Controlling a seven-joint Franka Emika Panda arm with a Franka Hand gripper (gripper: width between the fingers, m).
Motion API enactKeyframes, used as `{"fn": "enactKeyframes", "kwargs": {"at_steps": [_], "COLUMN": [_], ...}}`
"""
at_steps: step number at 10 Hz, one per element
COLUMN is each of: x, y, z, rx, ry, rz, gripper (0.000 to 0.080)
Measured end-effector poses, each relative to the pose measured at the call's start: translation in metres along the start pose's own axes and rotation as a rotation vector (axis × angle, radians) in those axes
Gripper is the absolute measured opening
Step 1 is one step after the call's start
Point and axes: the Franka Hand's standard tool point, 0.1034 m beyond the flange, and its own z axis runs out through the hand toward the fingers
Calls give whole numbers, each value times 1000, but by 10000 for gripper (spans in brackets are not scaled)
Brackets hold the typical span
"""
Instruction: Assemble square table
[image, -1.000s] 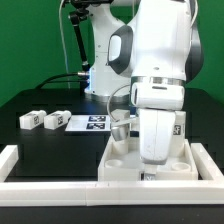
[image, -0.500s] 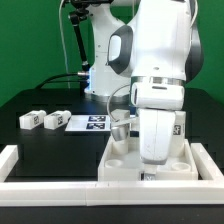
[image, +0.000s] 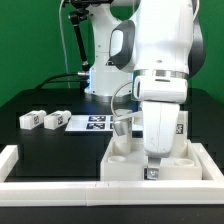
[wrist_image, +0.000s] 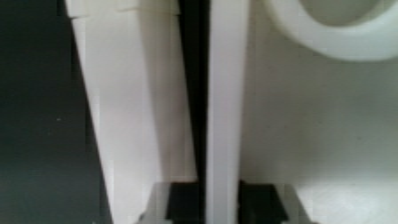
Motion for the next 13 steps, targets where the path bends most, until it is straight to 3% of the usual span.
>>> {"fn": "enactKeyframes", "kwargs": {"at_steps": [3, 10, 11, 12, 13], "x": [9, 9, 9, 9, 9], "y": [6, 6, 6, 6, 6], "z": [2, 2, 2, 2, 2], "rx": [-5, -5, -5, -5, -5], "ry": [4, 4, 4, 4, 4], "rz": [-9, -9, -9, -9, -9], "gripper": [90, 90, 316, 316, 499]}}
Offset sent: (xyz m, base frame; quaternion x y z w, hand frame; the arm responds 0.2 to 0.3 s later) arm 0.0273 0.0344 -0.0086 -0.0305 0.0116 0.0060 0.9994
